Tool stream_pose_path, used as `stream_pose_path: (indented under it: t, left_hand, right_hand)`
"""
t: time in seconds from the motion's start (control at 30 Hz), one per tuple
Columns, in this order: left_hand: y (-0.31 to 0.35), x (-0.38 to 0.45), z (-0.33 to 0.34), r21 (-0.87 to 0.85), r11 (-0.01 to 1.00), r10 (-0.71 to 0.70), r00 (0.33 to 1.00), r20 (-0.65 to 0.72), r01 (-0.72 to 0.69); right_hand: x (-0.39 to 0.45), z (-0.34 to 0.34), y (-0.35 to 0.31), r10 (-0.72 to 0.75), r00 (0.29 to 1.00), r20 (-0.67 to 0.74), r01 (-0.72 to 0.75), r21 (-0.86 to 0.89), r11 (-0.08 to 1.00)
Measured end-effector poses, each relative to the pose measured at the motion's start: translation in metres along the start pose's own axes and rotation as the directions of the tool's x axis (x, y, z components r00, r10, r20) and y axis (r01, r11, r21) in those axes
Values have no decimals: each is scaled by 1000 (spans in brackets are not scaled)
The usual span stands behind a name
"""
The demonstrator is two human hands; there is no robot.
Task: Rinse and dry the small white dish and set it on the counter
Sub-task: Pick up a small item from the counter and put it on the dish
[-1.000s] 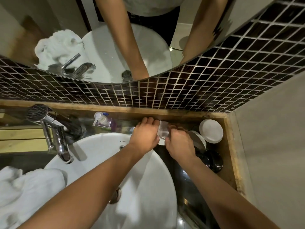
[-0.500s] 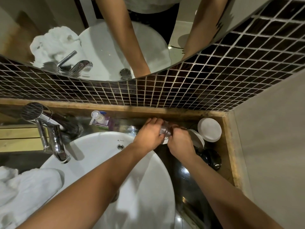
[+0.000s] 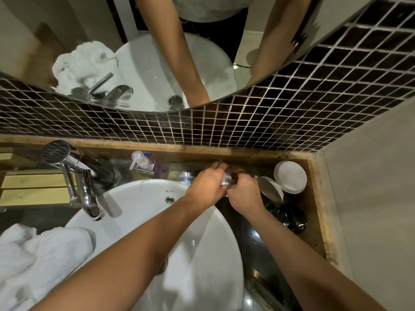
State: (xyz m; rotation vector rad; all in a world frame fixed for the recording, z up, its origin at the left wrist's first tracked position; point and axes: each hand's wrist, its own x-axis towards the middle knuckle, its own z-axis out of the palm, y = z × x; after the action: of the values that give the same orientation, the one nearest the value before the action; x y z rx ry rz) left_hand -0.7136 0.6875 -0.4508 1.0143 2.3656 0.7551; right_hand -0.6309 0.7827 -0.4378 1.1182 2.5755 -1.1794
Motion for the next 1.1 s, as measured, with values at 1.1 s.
stream_pose_path:
  t: [1.1]
  left_hand:
    - [-1, -31, 7, 360, 913, -156, 980, -122, 191]
  right_hand:
    - [-19, -2, 3, 155, 988, 5, -154, -109, 982]
